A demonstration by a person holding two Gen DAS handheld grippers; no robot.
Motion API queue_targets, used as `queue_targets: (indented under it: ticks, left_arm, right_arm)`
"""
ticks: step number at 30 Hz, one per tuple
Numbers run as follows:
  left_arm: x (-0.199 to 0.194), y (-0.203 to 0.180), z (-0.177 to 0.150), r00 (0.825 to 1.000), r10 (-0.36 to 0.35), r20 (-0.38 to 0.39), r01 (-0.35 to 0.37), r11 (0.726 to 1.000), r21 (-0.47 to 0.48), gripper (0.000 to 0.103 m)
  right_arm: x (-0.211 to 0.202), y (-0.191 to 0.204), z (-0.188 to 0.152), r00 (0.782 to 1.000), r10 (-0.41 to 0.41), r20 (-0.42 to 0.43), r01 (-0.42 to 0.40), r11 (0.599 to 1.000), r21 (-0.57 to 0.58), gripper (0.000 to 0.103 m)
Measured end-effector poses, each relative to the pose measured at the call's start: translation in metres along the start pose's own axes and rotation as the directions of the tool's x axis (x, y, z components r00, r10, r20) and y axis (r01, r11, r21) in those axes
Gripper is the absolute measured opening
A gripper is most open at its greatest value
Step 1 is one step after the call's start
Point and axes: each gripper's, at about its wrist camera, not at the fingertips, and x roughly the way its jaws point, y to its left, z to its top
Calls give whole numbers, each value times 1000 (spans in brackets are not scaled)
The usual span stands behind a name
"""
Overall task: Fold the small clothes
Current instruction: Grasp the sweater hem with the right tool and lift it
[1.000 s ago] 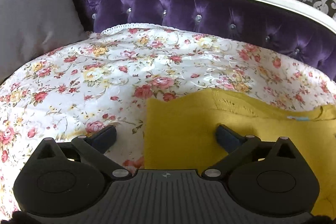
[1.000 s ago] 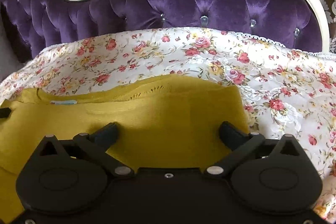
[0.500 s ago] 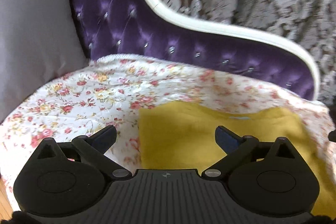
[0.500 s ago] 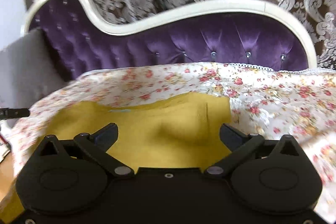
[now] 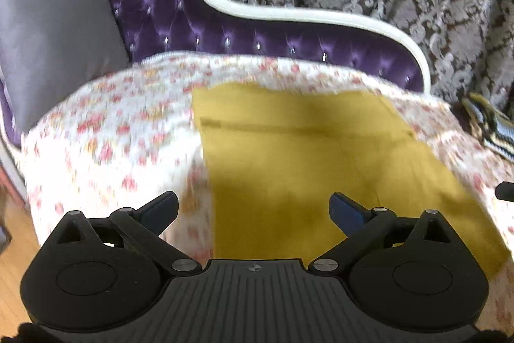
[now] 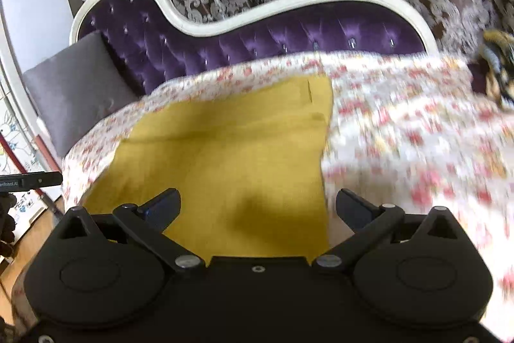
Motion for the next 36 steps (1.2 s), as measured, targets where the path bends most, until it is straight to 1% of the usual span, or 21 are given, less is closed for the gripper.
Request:
queue_targets:
  ticks: [5,8,13,17,24,29,36]
  left_arm:
    - [-16,-5,-36,998,-18,-57,16,999,-32,101]
    - [-21,-4,-47,997,-32,-71,28,998,-54,101]
    - [-26,-6,-58,997,-31,-73,28,999,-41,101]
    - [-25,-6,-66,996,-36,-84,32,998,-48,101]
    - [-19,-10,-78,990,-67,-126,59,996,-65,101]
    - [-17,-13,-81,990,-69,-120,63,997,-51,101]
    - [-12,-15,-81,991,-73,-108,68,996,-49,101]
  right_arm:
    - [-16,-1,-31,999,9,-38,-8,999,47,103]
    - [-23,-2,-45,999,12,-46,-9,997,74,103]
    - [-26,-4,-57,999,12,-41,-8,994,112,103]
    - [-28,-5,-61,1000,15,-24,-12,990,138,103]
    - [-28,-5,-65,999,32,-16,-29,985,167,103]
    - [-27,-2,-65,999,42,-16,-38,983,182,103]
    - [-19,2,-64,997,73,3,-72,976,208,103]
